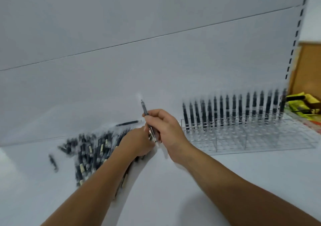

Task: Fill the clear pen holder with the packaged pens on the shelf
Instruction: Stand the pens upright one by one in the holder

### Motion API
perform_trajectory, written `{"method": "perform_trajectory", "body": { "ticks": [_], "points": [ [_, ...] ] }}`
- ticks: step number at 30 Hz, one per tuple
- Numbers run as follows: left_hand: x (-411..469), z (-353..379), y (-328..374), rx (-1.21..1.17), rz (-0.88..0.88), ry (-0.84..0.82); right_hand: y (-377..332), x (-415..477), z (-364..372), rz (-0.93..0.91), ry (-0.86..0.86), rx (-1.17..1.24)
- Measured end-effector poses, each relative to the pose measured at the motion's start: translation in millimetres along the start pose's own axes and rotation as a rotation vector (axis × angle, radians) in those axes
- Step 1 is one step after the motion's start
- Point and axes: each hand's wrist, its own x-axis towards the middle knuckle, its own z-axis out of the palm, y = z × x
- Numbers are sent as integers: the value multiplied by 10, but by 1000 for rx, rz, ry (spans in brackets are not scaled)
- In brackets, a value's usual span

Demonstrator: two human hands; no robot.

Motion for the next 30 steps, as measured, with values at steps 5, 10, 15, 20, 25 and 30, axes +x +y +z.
{"method": "perform_trajectory", "body": {
  "ticks": [5, 10, 15, 20, 25, 30],
  "points": [
    [-70, -13, -67, -365, -119, 132, -305, -42, -209, -157, -74, -197],
    [-206, -76, 120, -972, -96, 241, -598, -118, -793, -277, -20, -464],
    [-210, -134, 459, -1454, -24, 171, -805, -69, -1358, -371, 147, -607],
    [-115, -180, 856, -1665, 67, 217, -768, -28, -1650, -412, 319, -682],
    [-66, -142, 1062, -1673, 84, 260, -647, -20, -1748, -417, 320, -840],
    [-152, -35, 1083, -1667, 85, 268, -568, 14, -1801, -387, 309, -1004]
  ]
}}
